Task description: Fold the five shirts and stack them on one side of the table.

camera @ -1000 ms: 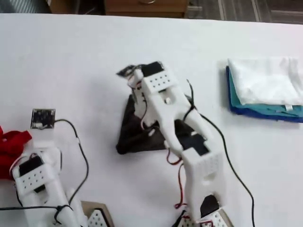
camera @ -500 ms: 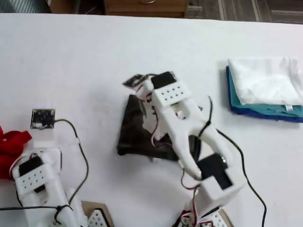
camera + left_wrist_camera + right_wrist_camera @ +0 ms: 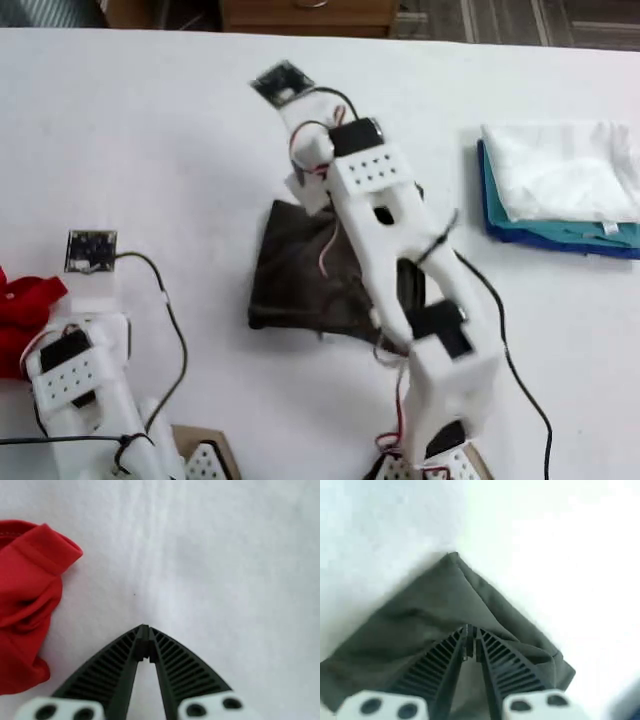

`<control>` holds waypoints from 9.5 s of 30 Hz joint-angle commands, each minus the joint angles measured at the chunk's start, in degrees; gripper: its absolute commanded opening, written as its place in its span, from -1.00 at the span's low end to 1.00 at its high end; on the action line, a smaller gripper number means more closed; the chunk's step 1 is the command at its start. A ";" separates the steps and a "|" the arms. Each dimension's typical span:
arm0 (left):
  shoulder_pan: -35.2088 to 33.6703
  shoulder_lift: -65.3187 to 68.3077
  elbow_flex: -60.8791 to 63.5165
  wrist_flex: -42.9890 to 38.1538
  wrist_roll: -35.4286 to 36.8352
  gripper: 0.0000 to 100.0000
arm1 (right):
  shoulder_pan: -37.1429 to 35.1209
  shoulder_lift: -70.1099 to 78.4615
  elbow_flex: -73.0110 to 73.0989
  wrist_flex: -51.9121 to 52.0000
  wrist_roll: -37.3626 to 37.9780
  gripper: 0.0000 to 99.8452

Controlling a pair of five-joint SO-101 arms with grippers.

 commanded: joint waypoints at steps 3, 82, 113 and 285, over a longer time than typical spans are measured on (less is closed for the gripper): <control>0.70 -0.88 -0.22 -0.88 0.09 -0.95 | 8.84 6.55 -7.47 6.64 0.26 -0.96; 52.04 82.90 -103.16 29.54 45.54 -0.95 | 17.27 -51.21 67.87 -16.13 -9.05 -0.96; 37.80 93.10 -103.25 21.71 48.88 -0.95 | 26.33 -51.56 79.91 -27.38 6.42 -0.96; 52.31 41.05 -30.81 3.16 20.84 -0.95 | 14.55 21.67 -15.47 -3.74 -16.18 -0.96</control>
